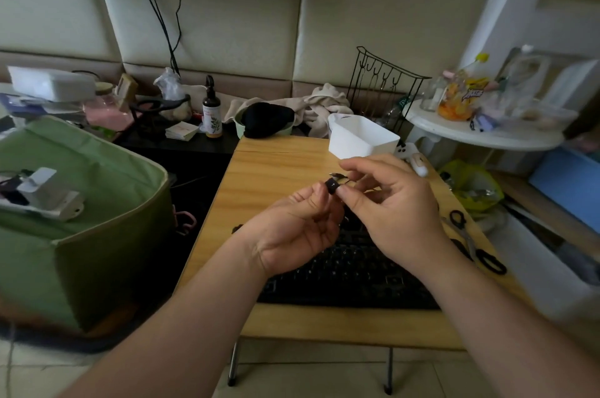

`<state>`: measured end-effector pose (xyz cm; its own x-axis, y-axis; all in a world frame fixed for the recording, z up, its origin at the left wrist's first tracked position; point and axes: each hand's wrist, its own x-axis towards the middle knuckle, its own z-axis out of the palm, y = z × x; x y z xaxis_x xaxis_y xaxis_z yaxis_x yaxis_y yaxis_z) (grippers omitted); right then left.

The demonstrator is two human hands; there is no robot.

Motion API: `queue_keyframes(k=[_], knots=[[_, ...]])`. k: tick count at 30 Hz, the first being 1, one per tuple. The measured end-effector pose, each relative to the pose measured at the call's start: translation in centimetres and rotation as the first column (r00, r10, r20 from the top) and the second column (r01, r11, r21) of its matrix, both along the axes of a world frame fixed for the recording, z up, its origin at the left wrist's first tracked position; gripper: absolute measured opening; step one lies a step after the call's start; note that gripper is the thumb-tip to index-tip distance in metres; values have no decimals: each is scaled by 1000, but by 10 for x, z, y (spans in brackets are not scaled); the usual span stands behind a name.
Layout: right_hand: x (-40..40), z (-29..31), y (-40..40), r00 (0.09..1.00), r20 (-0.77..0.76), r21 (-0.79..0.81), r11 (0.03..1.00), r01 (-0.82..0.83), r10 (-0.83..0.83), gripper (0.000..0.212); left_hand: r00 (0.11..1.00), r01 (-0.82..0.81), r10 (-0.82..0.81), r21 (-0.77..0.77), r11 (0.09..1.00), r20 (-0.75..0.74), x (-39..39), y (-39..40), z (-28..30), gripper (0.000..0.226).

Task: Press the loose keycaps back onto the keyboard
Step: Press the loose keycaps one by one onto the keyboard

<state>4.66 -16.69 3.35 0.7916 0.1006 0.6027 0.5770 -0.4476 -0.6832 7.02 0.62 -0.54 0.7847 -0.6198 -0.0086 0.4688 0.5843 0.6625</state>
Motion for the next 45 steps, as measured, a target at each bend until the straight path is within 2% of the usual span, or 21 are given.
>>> queue_keyframes(k=[3,6,10,14,16,21,24,26,27,28,30,31,32,33,34,38,45], knots=[[-7,3,-11,1000,7,-55,998,-8,8,36,1000,21,-21,-2,1000,-16,-6,-8,-1,42],[-14,2,-27,1000,14,-125,992,20,-19,25,999,4,-1,65,998,-40,-15,-19,1,15],[-23,1,-59,997,22,-313,947,76,-73,22,996,-22,36,179,984,-77,-26,-40,-1,23],[-28,-6,-94,994,34,-492,864,107,-104,22,993,-48,77,301,952,-84,-33,-70,-8,5],[-30,-10,-108,992,51,-570,813,122,-113,24,990,-59,97,335,941,-99,-35,-87,-11,5],[-34,-19,-133,984,43,-593,788,163,-172,20,987,-29,78,327,945,-138,-37,-119,-19,6],[-32,-29,-152,975,-45,-579,801,151,-216,20,998,-19,40,407,913,-45,-34,-119,-21,15],[-31,-40,-165,954,-130,-555,817,157,-271,22,990,-110,39,551,827,138,-30,-113,-22,18],[-31,-46,-171,940,-176,-550,821,152,-292,23,958,-208,17,652,730,286,-29,-108,-22,17],[-32,-53,-175,929,-217,-553,822,138,-302,22,892,-341,-42,733,588,449,-27,-102,-23,17],[-32,-67,-180,911,-291,-576,814,77,-292,20,676,-602,-266,723,339,687,-26,-92,-31,17],[-32,-72,-179,902,-325,-597,801,39,-286,19,556,-697,-375,661,277,742,-25,-90,-37,18],[-31,-74,-179,892,-351,-620,785,6,-285,19,448,-763,-456,595,253,769,-25,-88,-43,18],[-31,-75,-177,883,-371,-639,769,-19,-286,19,377,-798,-507,550,247,775,-25,-89,-50,19],[-30,-75,-175,876,-385,-653,757,-37,-290,19,343,-816,-528,524,242,777,-26,-91,-56,20],[-27,-74,-170,870,-395,-671,739,-53,-296,18,308,-848,-568,491,200,763,-32,-104,-65,30],[-23,-72,-167,882,-368,-705,707,-59,-293,18,223,-872,-682,455,179,697,-38,-115,-68,46]])
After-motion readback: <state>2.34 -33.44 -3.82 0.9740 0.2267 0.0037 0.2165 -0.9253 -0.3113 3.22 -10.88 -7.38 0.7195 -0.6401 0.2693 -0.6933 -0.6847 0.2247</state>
